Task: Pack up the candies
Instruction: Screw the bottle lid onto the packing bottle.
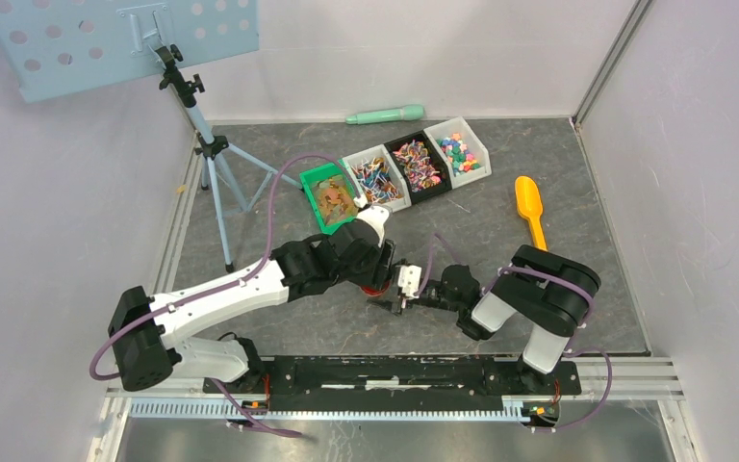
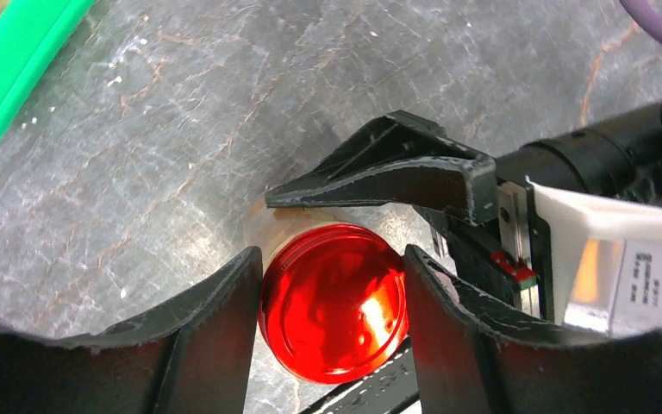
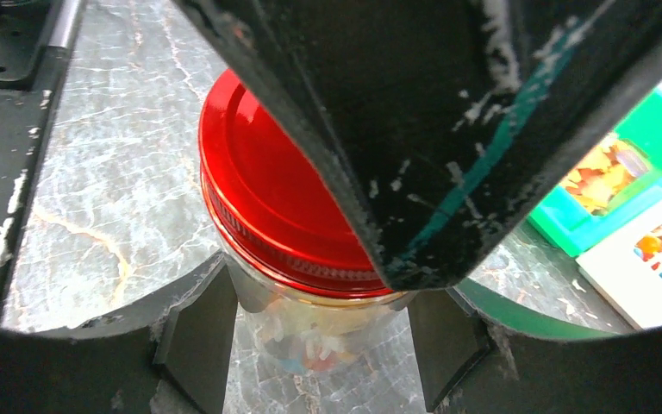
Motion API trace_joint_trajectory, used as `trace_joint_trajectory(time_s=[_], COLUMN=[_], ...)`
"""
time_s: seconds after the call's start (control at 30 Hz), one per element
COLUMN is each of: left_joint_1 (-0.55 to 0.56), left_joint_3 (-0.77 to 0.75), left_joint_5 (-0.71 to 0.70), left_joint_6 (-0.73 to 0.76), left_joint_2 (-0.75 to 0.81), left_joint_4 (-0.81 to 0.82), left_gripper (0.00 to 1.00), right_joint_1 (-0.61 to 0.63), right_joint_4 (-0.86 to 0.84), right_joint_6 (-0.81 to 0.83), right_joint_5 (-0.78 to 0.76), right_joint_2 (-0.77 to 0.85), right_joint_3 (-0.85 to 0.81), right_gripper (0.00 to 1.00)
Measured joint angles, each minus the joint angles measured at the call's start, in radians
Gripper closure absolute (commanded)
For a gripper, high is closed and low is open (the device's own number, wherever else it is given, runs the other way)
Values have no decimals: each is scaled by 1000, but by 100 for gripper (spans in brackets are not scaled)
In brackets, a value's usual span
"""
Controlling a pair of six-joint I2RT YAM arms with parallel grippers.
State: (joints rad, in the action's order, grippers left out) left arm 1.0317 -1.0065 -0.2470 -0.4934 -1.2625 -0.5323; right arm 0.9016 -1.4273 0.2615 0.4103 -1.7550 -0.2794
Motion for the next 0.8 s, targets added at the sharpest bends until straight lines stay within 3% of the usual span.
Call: trace_joint_trajectory(time_s=[0.3,0.4,0.5,0.6,0.8], left_joint_1=[-7,-16,-23,-29,-31], left_joint_3=[8,7,1,-19,-66], left_joint_5=[183,240,267,263,195], left_joint_6=[207,258,286,291,262], left_joint_2=[-3,-5,-5,-5,4], left_joint_4=[37,42,34,-14,-57], left_gripper=[48,38,19,8,1], right_joint_1=[-56,-66,-70,-82,-89], right_joint_4=[-4,-4,-8,-19,-24], right_joint_6=[-68,-95,-112,-127,-134], right_joint_5=[202,253,274,266,190], right_joint_2=[0,0,0,0,19], right_joint_3=[8,11,14,15,16], right_gripper=[61,61,61,61,60])
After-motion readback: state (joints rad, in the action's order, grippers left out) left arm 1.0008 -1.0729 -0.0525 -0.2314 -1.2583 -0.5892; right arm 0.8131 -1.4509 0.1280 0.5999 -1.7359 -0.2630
